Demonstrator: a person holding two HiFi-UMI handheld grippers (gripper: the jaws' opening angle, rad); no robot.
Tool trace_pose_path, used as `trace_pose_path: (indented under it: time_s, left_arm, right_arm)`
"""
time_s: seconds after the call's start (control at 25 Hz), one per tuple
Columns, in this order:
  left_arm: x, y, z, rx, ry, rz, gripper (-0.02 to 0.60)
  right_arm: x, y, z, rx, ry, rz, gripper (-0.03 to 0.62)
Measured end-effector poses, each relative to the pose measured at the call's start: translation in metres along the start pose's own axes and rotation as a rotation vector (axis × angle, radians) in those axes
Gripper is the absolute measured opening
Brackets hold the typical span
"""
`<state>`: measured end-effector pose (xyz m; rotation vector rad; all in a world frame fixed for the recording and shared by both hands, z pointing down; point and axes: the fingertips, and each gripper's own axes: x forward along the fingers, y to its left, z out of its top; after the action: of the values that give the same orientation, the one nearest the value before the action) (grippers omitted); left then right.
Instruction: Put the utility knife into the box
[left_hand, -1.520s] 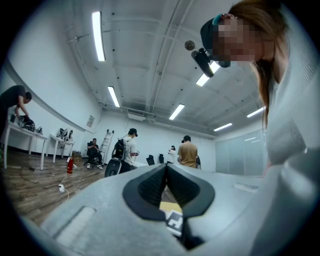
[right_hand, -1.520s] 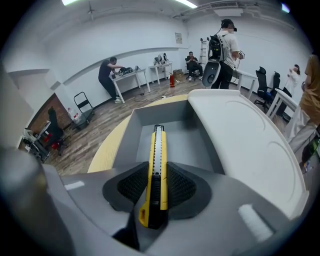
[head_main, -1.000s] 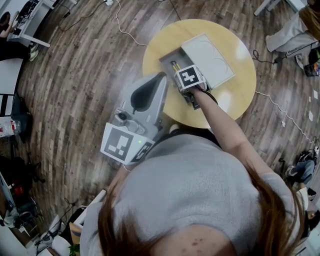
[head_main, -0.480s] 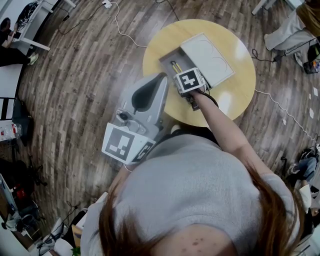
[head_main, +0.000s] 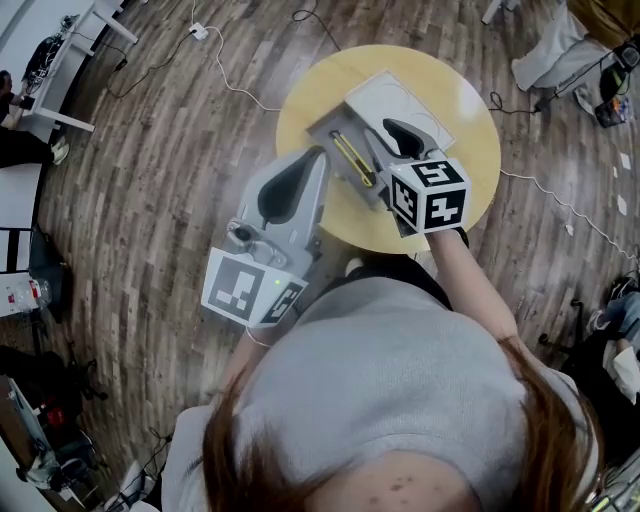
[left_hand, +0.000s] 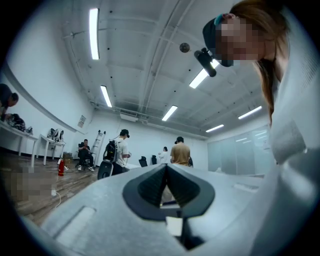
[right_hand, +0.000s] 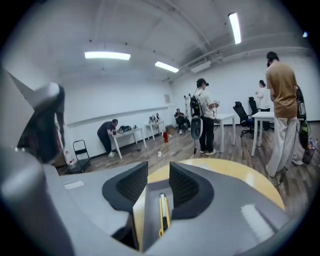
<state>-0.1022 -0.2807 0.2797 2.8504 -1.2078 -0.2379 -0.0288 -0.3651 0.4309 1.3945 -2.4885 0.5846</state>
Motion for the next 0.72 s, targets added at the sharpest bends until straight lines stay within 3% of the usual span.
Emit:
trace_pose_path:
  time_s: [0.12,0.28,0.52,0.72]
  left_arm:
    - [0.006,-0.008,0.001,0.002,-0.004,-0.036,0.002]
    - [0.012,-0.019,0.002,0.002,-0.004,-0.069,0.002]
    - [0.016,-0.028,0.000,0.006,-0.003,-0.092,0.002]
    - [0.015,-0.035,0.000,0.009,0.000,-0.117,0.002]
  right_arm:
    - [-0.036,0.012,0.044,-0.005,-0.142,0.013,0.117]
    - [-0.071,0.025,0.077,-0.024,-0.247,0.034,0.057]
    - [-0.105,0.033,0.101,-0.045,-0.363,0.051,0.044]
    - [-0.125,0.037,0.107,-0.041,-0.410,0.031,-0.006]
